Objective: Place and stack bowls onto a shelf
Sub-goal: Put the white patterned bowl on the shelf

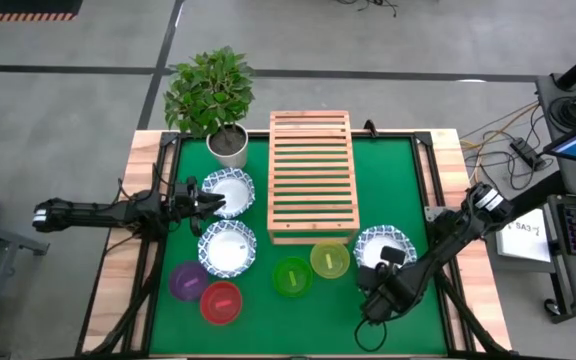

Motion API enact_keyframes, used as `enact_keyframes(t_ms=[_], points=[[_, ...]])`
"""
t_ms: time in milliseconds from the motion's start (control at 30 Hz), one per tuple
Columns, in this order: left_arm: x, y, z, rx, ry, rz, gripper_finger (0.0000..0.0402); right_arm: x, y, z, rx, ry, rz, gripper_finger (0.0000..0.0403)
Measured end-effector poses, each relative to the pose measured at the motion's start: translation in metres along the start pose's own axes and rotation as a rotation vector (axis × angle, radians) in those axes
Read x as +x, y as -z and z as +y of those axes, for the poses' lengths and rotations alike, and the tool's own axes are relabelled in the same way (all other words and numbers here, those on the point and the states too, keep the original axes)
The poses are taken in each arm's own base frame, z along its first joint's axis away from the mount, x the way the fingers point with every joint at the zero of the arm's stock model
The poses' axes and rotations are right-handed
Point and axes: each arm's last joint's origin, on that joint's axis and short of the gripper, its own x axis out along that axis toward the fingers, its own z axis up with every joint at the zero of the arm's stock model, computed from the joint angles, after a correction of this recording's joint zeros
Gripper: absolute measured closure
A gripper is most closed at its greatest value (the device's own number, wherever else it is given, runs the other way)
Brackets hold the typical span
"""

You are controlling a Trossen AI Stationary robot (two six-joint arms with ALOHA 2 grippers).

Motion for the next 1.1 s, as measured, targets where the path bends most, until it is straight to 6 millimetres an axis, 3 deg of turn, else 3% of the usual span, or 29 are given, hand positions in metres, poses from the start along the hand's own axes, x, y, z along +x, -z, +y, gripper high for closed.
enact_keyframes(t_ms=[133, 600, 900, 1100], points=[[0.000, 0.000, 0.000, 0.000, 0.000, 0.000, 0.0326, -0.015, 0.002, -0.006, 0.009, -0.045, -0.016, 0.0392], [0.000, 0.000, 0.000, 0.000, 0.000, -0.001, 0.0326, -0.107, 0.016, -0.056, 0.174, -0.382, -0.196, 0.0394], [0.000, 0.000, 0.000, 0.000, 0.000, 0.000, 0.0326, -0.166, 0.019, -0.090, 0.109, -0.433, -0.558, 0.0394], [0.000, 0.000, 0.000, 0.000, 0.000, 0.000, 0.0326, -0.200, 0.010, -0.097, -0.044, -0.440, -0.809, 0.0394]])
